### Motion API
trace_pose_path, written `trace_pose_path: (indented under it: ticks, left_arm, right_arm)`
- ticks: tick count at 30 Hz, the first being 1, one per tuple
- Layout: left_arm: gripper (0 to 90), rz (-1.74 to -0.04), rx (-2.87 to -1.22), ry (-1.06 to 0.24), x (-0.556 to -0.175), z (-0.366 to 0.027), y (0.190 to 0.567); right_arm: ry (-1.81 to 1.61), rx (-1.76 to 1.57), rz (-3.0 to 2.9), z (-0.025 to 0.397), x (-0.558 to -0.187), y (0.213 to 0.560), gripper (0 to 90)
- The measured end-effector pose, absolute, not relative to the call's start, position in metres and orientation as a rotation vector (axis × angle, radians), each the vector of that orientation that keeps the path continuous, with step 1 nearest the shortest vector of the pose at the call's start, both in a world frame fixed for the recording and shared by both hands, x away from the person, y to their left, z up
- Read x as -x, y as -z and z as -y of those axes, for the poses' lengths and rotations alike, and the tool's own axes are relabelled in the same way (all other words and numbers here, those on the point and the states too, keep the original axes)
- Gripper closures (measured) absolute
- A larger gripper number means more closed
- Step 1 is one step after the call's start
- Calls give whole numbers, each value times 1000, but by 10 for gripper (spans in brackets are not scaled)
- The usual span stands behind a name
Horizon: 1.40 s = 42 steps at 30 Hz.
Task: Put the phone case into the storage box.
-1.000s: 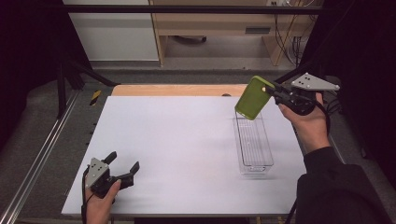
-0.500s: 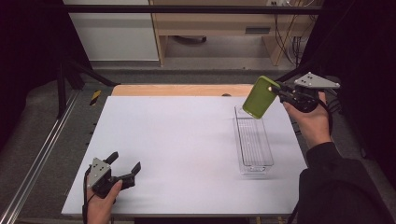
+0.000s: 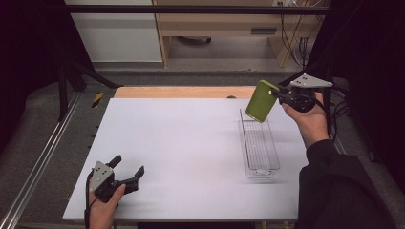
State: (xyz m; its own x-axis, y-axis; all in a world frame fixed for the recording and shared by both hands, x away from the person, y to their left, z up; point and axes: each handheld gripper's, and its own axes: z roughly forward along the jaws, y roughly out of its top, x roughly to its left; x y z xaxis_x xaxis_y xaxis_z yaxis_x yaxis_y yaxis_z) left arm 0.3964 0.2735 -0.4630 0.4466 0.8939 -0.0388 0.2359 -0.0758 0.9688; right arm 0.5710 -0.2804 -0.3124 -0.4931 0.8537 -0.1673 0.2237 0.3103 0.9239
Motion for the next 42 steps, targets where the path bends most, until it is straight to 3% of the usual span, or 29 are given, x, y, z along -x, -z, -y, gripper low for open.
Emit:
trace_pose_path:
  ticks: [42]
  left_arm:
    - [48, -1016, -1603, -721, -399, -272, 466]
  right_arm:
    - [-1099, -1006, -1989, 275, -600, 366, 764]
